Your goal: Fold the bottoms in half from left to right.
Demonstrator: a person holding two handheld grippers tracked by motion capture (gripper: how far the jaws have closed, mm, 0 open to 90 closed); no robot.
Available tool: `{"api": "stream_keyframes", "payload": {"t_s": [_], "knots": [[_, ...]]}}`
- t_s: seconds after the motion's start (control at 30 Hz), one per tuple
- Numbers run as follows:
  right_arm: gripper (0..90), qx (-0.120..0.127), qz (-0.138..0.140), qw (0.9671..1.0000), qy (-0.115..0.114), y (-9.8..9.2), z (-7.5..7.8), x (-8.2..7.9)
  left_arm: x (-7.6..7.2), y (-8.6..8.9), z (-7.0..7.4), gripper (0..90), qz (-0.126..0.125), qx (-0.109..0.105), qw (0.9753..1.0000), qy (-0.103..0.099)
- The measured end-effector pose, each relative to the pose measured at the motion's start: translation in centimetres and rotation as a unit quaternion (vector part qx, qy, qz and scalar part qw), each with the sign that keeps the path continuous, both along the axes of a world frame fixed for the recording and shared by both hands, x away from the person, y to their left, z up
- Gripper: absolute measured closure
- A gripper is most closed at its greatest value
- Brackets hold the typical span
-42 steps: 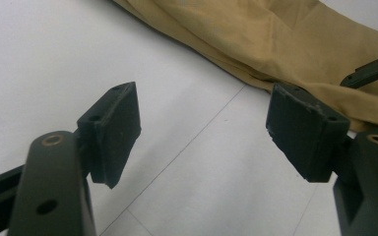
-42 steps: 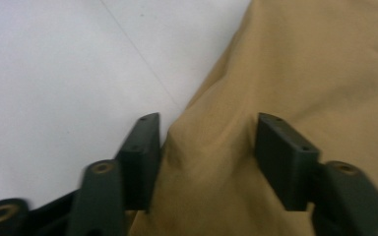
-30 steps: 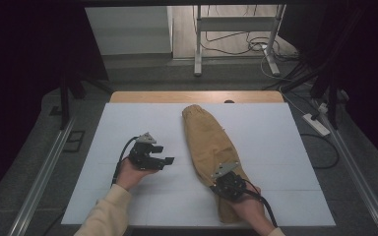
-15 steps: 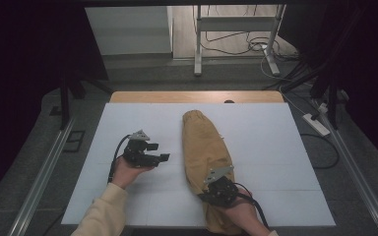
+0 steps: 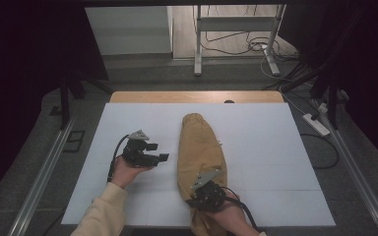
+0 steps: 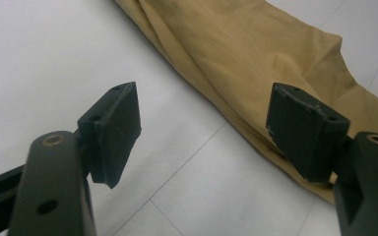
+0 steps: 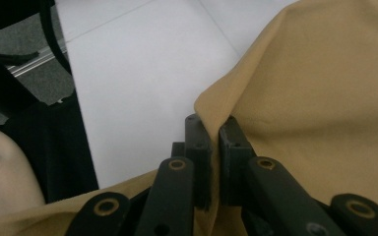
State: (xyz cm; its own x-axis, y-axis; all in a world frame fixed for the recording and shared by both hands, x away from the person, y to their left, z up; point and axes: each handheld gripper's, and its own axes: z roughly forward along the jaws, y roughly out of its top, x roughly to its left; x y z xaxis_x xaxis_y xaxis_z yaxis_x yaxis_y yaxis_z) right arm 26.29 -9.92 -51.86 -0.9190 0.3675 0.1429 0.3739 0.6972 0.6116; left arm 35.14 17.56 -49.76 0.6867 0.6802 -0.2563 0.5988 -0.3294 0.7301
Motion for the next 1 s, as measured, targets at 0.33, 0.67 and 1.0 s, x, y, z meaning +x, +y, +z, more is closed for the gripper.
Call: {"api": "stream_keyframes", "payload": {"t_s": [0.33,0.67,1.0], "knots": [[81.0,0.007,0.015,0.9999,0.003,0.6,-0.1,-0.2,0.0,0.1,-0.1,28.4,-0.001,0.001,1.0,0.003],[48.6,0.066,-0.006,0.997,-0.041,-0.6,2.3,0.5,0.0,0.1,0.0,28.1,0.0,0.002,1.0,0.001],[44.2,0.066,-0.054,0.9953,-0.046,-2.4,2.4,3.4,0.1,-0.1,-0.2,27.8,-0.005,0.006,1.0,0.003]]}}
